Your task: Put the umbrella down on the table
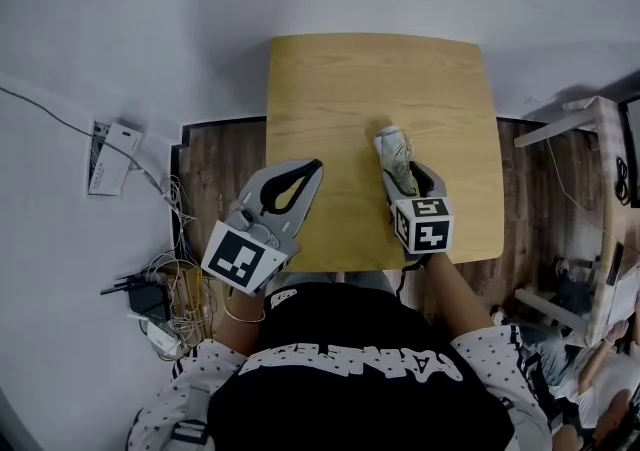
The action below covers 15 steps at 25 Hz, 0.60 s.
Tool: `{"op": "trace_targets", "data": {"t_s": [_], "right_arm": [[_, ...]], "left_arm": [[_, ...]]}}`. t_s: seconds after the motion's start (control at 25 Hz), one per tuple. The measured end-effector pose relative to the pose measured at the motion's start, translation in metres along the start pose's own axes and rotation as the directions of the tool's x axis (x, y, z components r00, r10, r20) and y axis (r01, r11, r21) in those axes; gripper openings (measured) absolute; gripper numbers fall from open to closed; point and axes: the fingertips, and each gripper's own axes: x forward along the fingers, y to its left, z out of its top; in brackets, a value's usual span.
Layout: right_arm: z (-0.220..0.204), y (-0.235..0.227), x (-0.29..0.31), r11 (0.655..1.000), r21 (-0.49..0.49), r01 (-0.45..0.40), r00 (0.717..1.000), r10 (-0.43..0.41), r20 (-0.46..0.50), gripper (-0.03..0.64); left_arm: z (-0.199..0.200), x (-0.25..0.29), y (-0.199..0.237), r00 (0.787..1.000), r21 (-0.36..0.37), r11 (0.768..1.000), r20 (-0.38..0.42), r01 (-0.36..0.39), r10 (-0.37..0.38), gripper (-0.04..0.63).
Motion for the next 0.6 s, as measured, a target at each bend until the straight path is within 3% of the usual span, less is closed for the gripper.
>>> {"op": "trace_targets", "data": {"t_s": [0.28, 0.48, 0.6], "right_arm": [[0.018, 0.009, -0.020, 1.000, -0.003, -0.018, 0.996, 0.018, 0.088, 0.175], [0.036, 0.012, -0.038, 0.999, 0.000, -0.032, 0.984, 0.031, 0.175, 0.030], [0.046, 0.009, -0.052, 0.999, 0.008, -0.042, 0.977, 0.040, 0.209, 0.014]], "left_arm": [[0.007, -0.004, -0.002, 1.000, 0.009, 1.000, 0.027, 0.009, -0.009, -0.009], [0.014, -0.006, -0.003, 1.000, 0.030, 1.000, 0.025, 0.001, -0.001, -0.009], [0.019, -0.005, -0.009, 0.999, 0.035, 0.999, 0.031, 0.007, -0.009, -0.009]]}}
